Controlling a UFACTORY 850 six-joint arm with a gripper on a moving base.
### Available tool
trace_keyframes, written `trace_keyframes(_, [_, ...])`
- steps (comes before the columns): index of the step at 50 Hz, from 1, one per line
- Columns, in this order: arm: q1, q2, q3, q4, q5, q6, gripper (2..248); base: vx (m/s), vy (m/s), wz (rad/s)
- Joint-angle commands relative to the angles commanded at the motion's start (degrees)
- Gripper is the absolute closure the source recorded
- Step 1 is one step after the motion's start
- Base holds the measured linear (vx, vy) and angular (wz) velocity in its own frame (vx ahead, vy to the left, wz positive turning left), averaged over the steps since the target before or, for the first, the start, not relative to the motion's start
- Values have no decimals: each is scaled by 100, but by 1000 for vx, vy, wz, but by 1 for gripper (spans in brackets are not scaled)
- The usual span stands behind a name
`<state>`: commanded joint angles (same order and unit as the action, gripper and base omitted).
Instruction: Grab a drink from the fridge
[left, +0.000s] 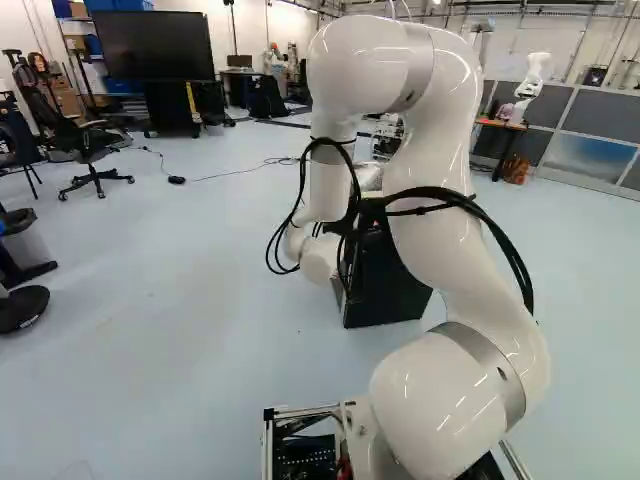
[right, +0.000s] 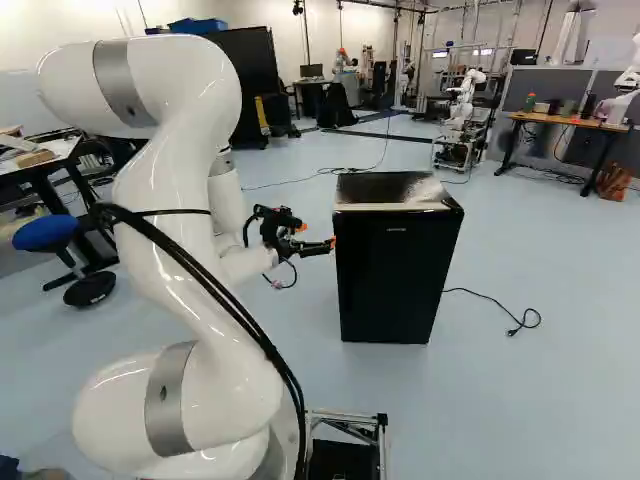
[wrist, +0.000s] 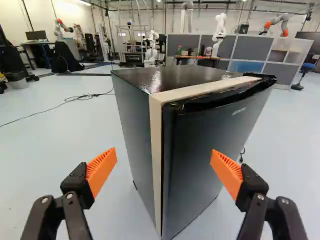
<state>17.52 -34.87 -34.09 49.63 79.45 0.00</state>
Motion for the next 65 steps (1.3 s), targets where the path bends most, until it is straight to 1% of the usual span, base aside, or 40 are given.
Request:
trace_keyframes(23, [-110, -152, -254, 0, 0, 0, 3, 0, 0, 0])
trace_keyframes(57, [-319, -188, -315, 0, 0, 0, 3, 0, 0, 0])
trace_keyframes(65, [-371, -108, -299, 0, 0, 0, 3, 0, 0, 0])
